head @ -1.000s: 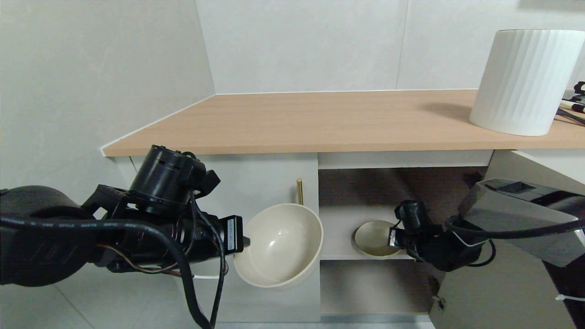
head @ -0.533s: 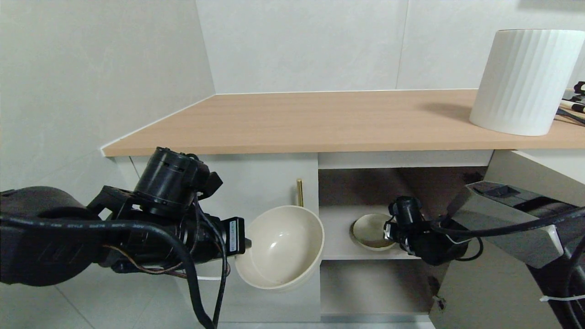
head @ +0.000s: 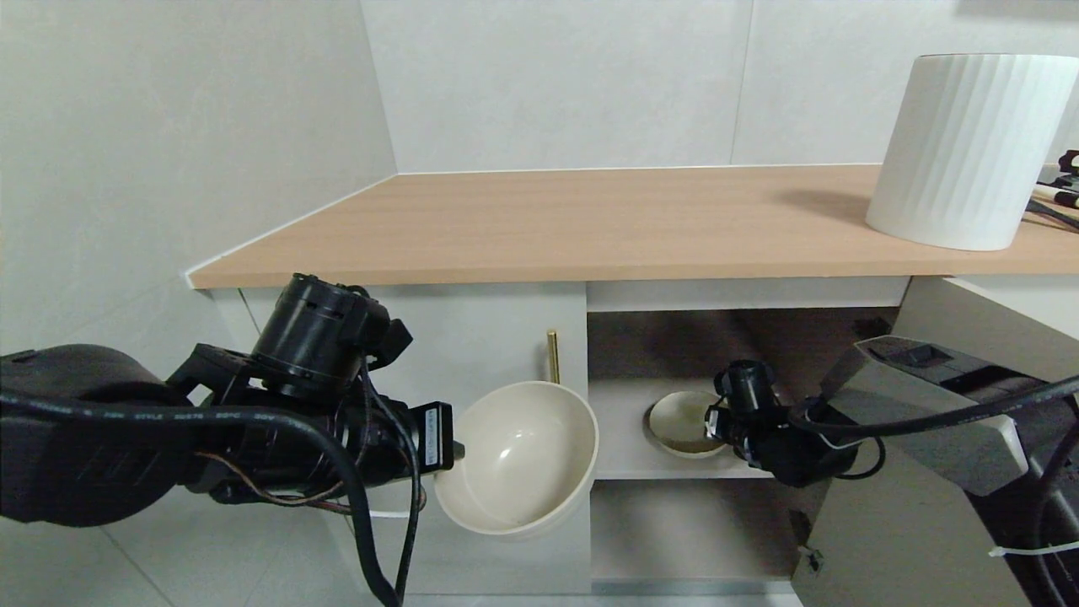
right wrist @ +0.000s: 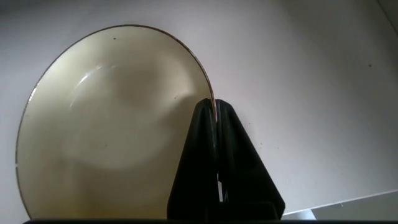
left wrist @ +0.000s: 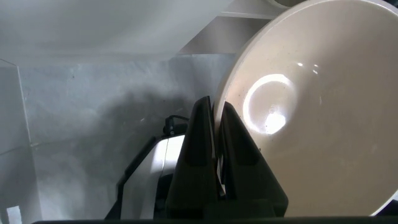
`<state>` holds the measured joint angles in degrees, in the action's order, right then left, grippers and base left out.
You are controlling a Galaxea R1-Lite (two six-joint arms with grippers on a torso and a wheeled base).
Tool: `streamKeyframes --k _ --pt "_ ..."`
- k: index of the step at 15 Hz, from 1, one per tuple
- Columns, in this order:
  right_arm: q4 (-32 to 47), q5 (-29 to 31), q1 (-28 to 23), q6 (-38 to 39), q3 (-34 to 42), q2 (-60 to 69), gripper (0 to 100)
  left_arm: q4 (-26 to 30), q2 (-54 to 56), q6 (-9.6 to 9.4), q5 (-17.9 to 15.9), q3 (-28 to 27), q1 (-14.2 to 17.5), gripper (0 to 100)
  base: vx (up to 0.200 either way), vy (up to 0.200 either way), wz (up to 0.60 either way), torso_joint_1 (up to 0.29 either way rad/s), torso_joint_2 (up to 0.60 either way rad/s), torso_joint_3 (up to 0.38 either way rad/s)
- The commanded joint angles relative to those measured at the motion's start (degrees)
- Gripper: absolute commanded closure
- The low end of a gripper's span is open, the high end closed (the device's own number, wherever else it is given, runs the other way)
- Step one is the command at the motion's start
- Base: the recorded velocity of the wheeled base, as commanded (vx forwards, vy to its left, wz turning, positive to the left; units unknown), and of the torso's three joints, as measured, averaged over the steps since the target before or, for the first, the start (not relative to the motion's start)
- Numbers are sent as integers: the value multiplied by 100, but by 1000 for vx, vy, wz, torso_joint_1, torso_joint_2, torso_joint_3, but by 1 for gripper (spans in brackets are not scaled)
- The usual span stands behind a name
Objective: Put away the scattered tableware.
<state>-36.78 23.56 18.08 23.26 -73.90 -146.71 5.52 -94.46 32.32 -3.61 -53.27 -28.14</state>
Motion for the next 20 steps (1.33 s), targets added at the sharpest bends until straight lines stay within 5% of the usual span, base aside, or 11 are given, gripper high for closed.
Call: streamKeyframes --k 1,2,11,16,20 --pt "-5 -1 3 3 -10 11 100 1 -11 3 0 1 1 100 0 0 0 0 0 0" --pt "-14 -1 3 12 -10 11 0 1 -11 3 0 1 1 100 0 0 0 0 0 0" --pt "4 -71 29 153 508 583 0 -16 -248 -6 124 -34 -157 100 0 0 0 0 0 0" --pt "426 -1267 504 153 1774 2402 0 -16 -635 -164 229 -78 -350 100 0 0 0 0 0 0" --pt "2149 -2392 1251 161 2081 4116 0 -16 -969 -323 651 -52 -517 100 0 0 0 0 0 0"
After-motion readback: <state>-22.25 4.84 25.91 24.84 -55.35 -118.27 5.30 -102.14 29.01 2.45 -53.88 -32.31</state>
